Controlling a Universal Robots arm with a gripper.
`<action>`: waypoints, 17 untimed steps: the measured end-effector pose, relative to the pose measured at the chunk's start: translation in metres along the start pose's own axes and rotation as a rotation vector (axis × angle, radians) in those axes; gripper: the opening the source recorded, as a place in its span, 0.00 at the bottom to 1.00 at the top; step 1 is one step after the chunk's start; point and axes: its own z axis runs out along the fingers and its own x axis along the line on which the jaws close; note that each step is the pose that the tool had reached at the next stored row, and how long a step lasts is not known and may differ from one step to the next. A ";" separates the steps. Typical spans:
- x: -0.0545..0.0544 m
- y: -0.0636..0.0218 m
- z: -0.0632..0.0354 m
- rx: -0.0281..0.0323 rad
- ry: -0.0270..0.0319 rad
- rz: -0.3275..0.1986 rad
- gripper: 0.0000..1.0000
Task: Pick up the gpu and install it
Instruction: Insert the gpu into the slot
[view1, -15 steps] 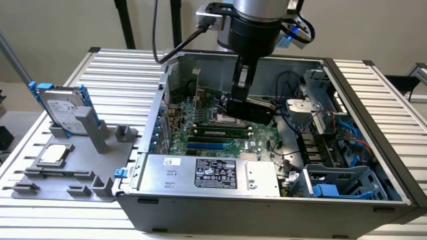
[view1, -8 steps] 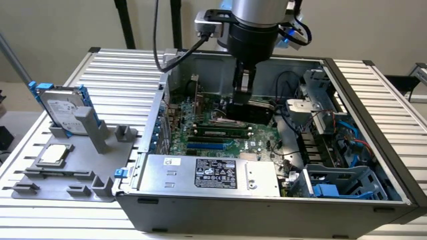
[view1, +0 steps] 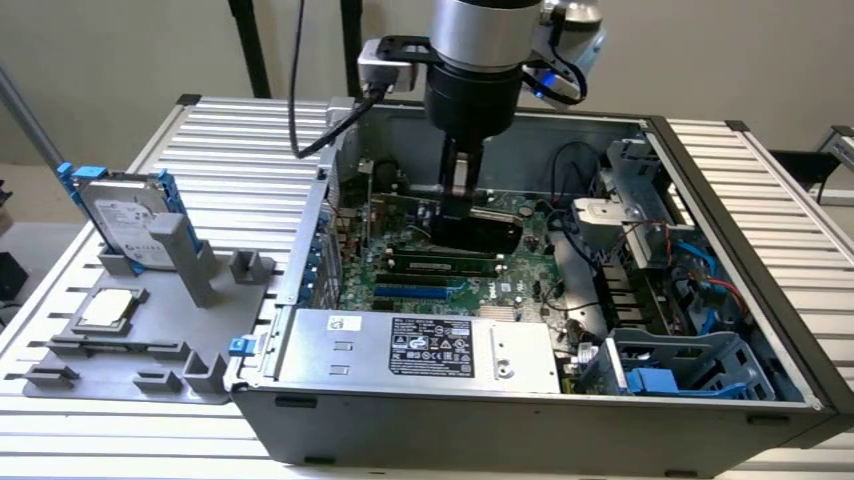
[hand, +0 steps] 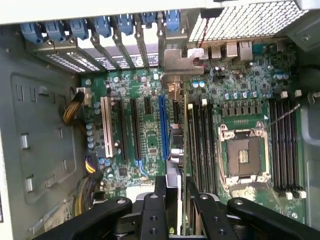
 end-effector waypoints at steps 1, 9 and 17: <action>0.001 0.0035 0.0017 0.0003 -0.0006 -0.001 0.27; 0.011 0.0168 0.0187 -0.0003 -0.0194 -0.035 0.27; 0.020 0.0327 0.0413 0.0158 -0.0310 -0.075 0.27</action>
